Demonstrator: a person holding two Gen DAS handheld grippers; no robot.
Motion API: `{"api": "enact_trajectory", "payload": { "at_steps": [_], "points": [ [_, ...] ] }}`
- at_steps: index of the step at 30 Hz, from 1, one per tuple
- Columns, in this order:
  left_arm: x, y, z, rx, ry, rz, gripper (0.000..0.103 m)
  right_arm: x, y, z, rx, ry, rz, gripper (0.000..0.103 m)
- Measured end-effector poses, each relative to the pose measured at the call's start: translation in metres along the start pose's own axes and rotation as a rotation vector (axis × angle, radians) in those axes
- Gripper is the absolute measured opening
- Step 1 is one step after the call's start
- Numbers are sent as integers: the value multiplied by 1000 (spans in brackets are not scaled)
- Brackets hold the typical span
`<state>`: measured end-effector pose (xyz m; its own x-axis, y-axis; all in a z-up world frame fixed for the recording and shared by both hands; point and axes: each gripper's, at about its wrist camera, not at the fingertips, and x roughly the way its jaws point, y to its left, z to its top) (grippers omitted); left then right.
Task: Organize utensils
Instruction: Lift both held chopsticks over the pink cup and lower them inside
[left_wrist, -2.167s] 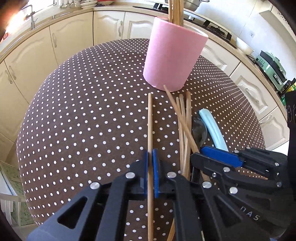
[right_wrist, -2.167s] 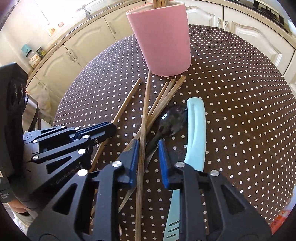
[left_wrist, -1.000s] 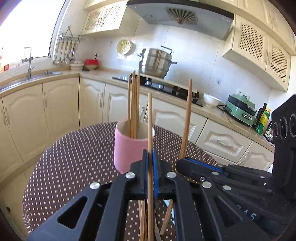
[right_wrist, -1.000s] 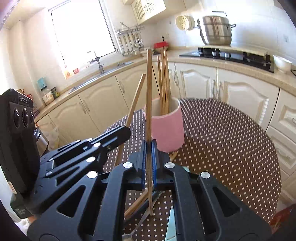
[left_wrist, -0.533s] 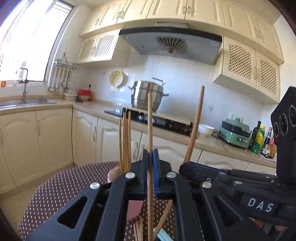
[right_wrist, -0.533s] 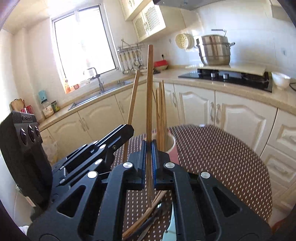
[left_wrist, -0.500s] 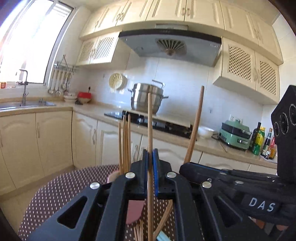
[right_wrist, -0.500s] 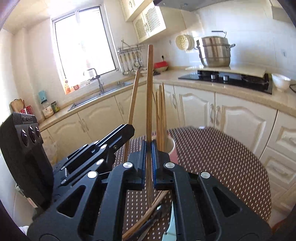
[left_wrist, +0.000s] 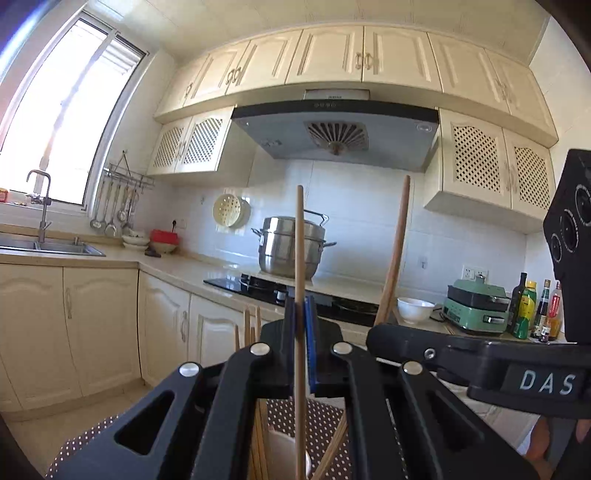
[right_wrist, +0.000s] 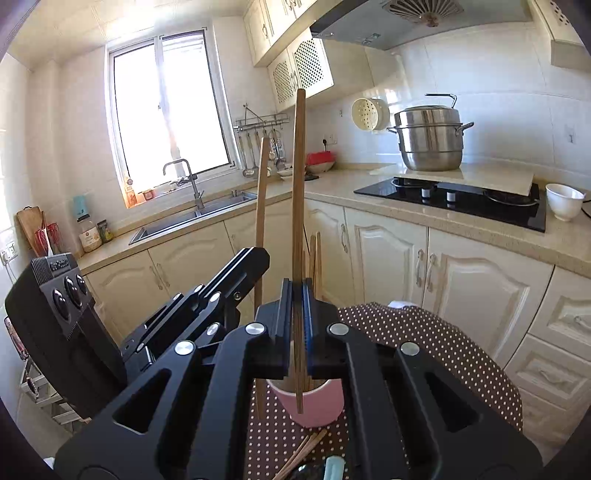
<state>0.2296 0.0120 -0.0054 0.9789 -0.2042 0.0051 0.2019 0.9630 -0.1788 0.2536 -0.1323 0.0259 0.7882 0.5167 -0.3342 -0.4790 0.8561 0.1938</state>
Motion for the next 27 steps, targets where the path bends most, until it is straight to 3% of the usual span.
{"api": "enact_trajectory", "payload": {
  "at_steps": [15, 27],
  "points": [
    [24, 18, -2, -32, -38, 26, 5, 27, -4, 15, -8, -21, 13, 6],
    [37, 24, -25, -34, 34, 38, 6, 52, -13, -4, 5, 49, -9, 6]
  ]
}}
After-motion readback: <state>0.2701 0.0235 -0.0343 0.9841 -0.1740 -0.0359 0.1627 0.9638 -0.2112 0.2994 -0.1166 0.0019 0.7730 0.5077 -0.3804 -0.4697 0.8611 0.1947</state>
